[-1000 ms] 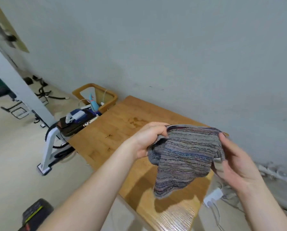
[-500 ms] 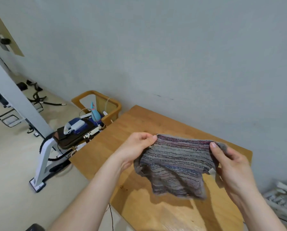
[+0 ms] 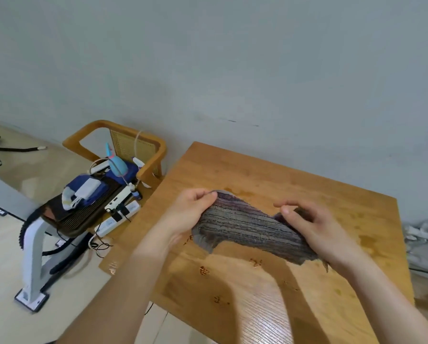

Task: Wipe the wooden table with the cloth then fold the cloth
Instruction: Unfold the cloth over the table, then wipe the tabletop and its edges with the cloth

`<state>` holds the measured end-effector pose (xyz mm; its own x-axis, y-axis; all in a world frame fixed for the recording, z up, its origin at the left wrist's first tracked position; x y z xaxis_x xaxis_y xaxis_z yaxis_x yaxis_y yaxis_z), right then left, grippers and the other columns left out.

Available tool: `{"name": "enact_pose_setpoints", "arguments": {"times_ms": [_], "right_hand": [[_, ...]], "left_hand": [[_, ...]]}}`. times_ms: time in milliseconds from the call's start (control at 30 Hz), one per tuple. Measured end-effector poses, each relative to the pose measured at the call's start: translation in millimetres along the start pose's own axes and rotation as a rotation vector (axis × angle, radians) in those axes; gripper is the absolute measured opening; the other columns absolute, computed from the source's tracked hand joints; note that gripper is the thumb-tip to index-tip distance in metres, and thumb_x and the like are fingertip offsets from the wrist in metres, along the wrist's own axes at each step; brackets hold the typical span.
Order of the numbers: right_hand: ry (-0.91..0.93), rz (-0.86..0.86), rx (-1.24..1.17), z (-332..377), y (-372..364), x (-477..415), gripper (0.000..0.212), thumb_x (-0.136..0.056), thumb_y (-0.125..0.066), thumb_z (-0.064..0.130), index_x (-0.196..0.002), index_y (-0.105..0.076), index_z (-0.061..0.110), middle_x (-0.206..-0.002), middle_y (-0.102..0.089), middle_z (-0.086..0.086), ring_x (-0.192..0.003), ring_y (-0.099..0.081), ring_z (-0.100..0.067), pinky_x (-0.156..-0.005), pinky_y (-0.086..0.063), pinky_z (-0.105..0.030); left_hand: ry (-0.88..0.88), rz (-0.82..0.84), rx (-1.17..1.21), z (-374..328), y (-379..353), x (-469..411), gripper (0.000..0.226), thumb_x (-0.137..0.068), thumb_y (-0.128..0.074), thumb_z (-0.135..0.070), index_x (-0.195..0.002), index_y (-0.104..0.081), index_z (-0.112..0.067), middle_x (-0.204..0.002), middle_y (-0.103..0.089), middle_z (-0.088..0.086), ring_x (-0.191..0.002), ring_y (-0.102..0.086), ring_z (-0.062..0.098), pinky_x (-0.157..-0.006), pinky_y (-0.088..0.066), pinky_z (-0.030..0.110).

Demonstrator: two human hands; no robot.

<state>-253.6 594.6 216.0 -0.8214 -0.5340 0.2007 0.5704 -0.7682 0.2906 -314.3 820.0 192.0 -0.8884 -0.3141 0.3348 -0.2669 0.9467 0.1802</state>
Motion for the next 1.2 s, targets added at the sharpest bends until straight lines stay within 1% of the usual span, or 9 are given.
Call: {"name": "enact_pose_setpoints", "arguments": {"times_ms": [67, 167, 300, 400, 567, 700, 867, 1033, 1200], "right_hand": [[-0.004, 0.256, 0.235, 0.7, -25.5, -7.6, 0.031, -0.078, -0.067, 0.054, -0.102, -0.071, 0.034, -0.097, -0.073, 0.010, -0.086, -0.069, -0.005, -0.069, -0.051, -0.020], [0.068, 0.357, 0.593, 1.8, -44.4, -22.9, 0.031, -0.082, -0.069, 0.051, -0.089, -0.074, 0.021, -0.090, -0.071, -0.001, -0.080, -0.066, -0.017, -0.068, -0.052, -0.035], [0.206, 0.092, 0.210, 23.8, -54.4, -43.9, 0.009, -0.088, -0.070, 0.023, -0.083, -0.073, 0.030, -0.083, -0.064, 0.007, -0.067, -0.058, 0.000, -0.063, -0.040, -0.020], [0.322, -0.277, 0.157, 40.0, -59.4, -50.6, 0.024, -0.083, -0.066, -0.001, -0.089, -0.071, 0.021, -0.085, -0.058, 0.006, -0.075, -0.054, -0.001, -0.067, -0.038, -0.013], [0.439, -0.475, 0.290, 42.8, -115.0, -64.1, 0.026, -0.073, -0.058, -0.015, -0.080, -0.059, 0.009, -0.088, -0.050, -0.004, -0.078, -0.046, -0.015, -0.066, -0.040, -0.022], [0.104, -0.136, 0.595, -31.0, -198.0, -92.7, 0.028, -0.078, -0.057, -0.009, -0.087, -0.056, 0.018, -0.094, -0.048, 0.000, -0.086, -0.054, -0.025, -0.071, -0.047, -0.040], [-0.425, 0.143, 0.996, -106.4, -256.6, -71.3, 0.045, -0.093, -0.048, 0.014, -0.133, -0.051, 0.032, -0.134, -0.049, -0.001, -0.135, -0.037, -0.026, -0.099, -0.037, -0.048], [-0.216, -0.131, 0.896, -90.1, -320.7, -86.5, 0.050, -0.100, -0.035, 0.034, -0.148, -0.039, 0.020, -0.154, -0.038, -0.009, -0.146, -0.026, -0.030, -0.112, -0.034, -0.051], [-0.251, -0.079, 0.905, -135.5, -380.9, -115.6, 0.059, -0.101, -0.017, 0.054, -0.155, -0.012, 0.031, -0.164, -0.005, -0.001, -0.151, 0.002, -0.024, -0.120, -0.007, -0.050]], "left_hand": [[-0.039, 0.001, -0.089, -8.3, 9.8, -5.0, 0.031, -0.098, -0.051, -0.029, -0.093, -0.072, -0.007, -0.090, -0.075, 0.007, -0.085, -0.070, 0.021, -0.074, -0.054, 0.030], [-0.080, -0.019, -0.214, -17.3, 25.4, -8.7, 0.038, -0.096, -0.050, -0.042, -0.090, -0.074, -0.013, -0.090, -0.075, 0.003, -0.088, -0.070, 0.021, -0.083, -0.053, 0.039], [-0.196, -0.115, -0.133, -41.0, 70.2, -3.3, 0.033, -0.098, -0.047, -0.037, -0.092, -0.073, -0.019, -0.091, -0.075, -0.002, -0.087, -0.069, 0.015, -0.083, -0.052, 0.034], [-0.178, -0.146, 0.058, -42.6, 109.1, -4.8, 0.030, -0.096, -0.051, -0.034, -0.090, -0.075, -0.017, -0.092, -0.075, 0.004, -0.089, -0.070, 0.019, -0.083, -0.053, 0.037], [-0.039, 0.165, 0.005, -3.3, 129.4, -23.4, 0.049, -0.092, -0.047, -0.032, -0.053, -0.073, -0.017, -0.057, -0.068, 0.001, -0.051, -0.064, 0.009, -0.049, -0.048, 0.016], [0.137, 0.626, -0.413, 79.4, 130.5, -44.2, 0.058, -0.097, -0.047, -0.034, -0.041, -0.059, -0.022, -0.046, -0.051, -0.014, -0.041, -0.046, 0.000, -0.047, -0.032, 0.007], [0.238, 0.936, -0.797, 195.7, 149.7, -74.3, 0.061, -0.087, -0.046, -0.066, -0.065, -0.057, -0.010, -0.069, -0.027, 0.016, -0.059, -0.033, 0.023, -0.062, -0.027, 0.034], [-0.038, 0.462, -0.730, 207.6, 160.8, -125.9, 0.020, -0.095, -0.053, -0.025, -0.109, -0.067, -0.026, -0.100, -0.056, -0.008, -0.090, -0.054, 0.007, -0.078, -0.041, 0.021], [-0.380, 0.288, -0.869, 214.9, 151.0, -137.2, 0.015, -0.089, -0.061, -0.022, -0.103, -0.067, -0.020, -0.094, -0.055, -0.003, -0.089, -0.056, 0.019, -0.077, -0.049, 0.034]]}}
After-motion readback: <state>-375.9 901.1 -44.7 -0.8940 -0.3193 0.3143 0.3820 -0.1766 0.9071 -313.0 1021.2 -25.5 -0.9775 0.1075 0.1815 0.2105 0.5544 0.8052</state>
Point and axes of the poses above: each hand's wrist, its own x-axis away from the middle knuckle, its own y-axis out of the back of the hand, z = x × y, the point moved 10 cm from there along -x, towards the middle knuckle
